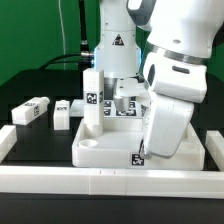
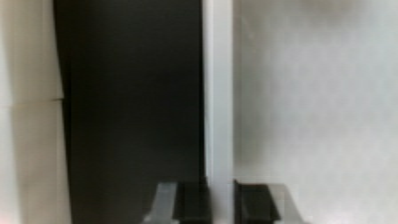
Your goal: Assemble desk
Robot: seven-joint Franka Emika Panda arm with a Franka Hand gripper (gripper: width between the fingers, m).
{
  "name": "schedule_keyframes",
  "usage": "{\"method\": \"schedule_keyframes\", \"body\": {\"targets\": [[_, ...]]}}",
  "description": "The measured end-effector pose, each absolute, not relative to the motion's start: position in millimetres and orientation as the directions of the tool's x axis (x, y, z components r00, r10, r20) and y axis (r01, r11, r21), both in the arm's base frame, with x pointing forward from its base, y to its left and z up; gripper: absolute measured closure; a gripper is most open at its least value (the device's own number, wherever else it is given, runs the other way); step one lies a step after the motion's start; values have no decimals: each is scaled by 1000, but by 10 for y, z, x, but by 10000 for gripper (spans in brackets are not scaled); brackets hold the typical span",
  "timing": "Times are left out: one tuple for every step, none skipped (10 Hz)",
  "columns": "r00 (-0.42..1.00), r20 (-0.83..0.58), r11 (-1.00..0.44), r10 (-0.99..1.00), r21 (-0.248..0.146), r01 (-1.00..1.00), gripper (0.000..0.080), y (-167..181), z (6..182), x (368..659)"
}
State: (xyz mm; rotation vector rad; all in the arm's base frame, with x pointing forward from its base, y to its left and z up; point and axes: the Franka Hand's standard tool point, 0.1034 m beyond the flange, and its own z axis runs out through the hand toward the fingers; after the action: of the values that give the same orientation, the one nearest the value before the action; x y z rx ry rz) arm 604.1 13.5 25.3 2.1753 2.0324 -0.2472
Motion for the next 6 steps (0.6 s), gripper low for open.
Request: {"method": "schedule_keyframes", "body": {"targets": [[66,-225,-68,972,-2,998,739,140,252,6044],[62,-225,-63,972,-1,998,739,180,266,6108],[58,-226,-59,972,0,998,739,221,279,6180],[53,-226,-55,973,1,999,739,262,285,6242],[50,-228,-51,972,-2,999,739,294,279,6293],[47,-229,-48,972,1,999,739,320,274,6340]]}}
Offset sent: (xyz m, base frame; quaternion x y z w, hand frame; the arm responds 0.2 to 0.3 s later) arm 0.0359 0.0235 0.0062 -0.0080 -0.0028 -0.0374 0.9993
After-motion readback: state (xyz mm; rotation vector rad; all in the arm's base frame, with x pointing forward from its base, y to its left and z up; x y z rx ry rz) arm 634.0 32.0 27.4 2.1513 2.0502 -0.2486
